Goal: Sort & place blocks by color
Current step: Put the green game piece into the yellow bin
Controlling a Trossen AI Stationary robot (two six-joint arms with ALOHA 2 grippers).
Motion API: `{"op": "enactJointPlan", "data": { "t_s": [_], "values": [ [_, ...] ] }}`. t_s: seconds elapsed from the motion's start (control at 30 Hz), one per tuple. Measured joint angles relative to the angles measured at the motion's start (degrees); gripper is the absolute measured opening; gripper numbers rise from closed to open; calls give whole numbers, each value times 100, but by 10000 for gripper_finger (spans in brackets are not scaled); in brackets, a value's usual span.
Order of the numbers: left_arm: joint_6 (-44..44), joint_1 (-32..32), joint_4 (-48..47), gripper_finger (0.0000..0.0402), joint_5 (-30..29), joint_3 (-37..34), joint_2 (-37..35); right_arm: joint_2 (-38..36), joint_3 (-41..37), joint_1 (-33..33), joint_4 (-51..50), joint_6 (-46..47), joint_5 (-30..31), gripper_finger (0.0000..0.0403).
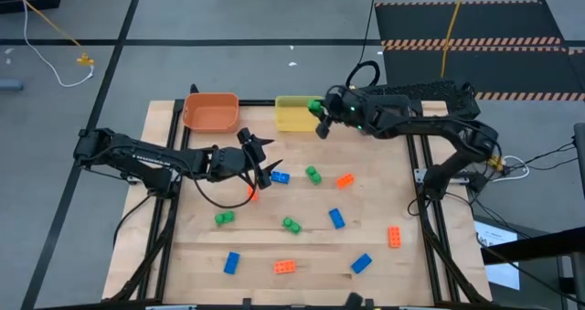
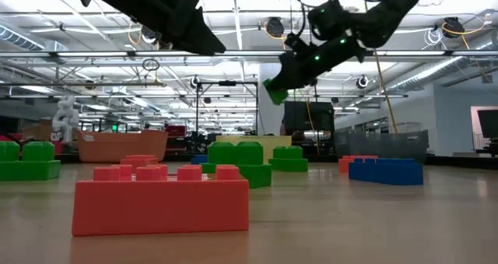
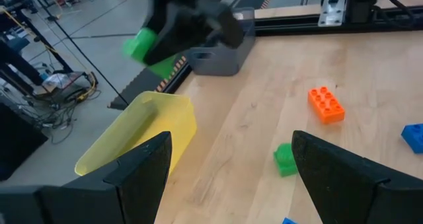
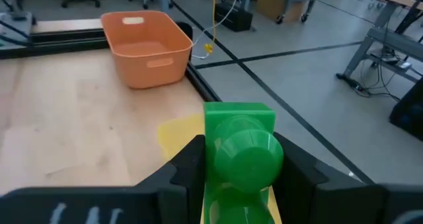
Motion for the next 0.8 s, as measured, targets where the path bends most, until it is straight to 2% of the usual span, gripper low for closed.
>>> {"op": "enactJointPlan", "data": {
  "t_s": [0.23,0.43,0.8],
  "values": [
    [47,0,-84,315,0,0,0,796,806,-149,-429,-233,-4,114],
    [64,0,-99,315,0,0,0,1199,987,-373,-611,-295,29,116],
    [62,0,-231,315,0,0,0,1252,989,-444,-567,-116,182,221]
  ]
}}
